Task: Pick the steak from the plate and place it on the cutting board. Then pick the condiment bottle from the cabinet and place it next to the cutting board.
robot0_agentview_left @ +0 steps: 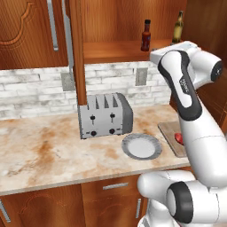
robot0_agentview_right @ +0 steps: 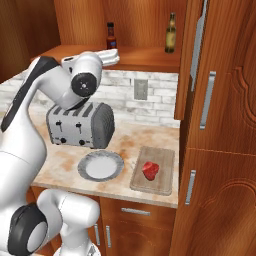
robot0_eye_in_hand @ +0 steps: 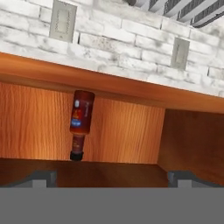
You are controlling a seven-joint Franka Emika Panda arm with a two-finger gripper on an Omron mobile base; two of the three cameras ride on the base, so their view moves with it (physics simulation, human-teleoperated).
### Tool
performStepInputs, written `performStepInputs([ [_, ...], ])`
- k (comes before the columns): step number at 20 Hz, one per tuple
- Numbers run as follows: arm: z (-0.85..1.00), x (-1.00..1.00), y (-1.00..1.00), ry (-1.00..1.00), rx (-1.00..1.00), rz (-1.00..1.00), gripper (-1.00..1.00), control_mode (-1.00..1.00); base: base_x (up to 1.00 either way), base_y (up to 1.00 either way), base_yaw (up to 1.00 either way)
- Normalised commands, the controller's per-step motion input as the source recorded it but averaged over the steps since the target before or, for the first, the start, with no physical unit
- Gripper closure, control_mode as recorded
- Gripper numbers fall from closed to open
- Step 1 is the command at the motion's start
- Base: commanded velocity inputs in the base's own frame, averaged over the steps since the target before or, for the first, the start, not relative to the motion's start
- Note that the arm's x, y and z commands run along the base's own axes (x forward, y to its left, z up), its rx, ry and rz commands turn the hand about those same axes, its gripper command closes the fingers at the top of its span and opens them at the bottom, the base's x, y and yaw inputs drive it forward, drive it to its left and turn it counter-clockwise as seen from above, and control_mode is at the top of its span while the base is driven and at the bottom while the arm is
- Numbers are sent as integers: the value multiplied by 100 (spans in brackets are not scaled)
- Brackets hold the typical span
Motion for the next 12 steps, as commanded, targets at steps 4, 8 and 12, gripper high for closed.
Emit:
performStepInputs([
  [4,10,14,0,0,3,-8,-100,-100,0,0,0],
  [8,8,12,-3,0,5,-7,-100,-100,0,0,0],
  [12,10,9,-5,0,6,-7,-100,-100,0,0,0],
])
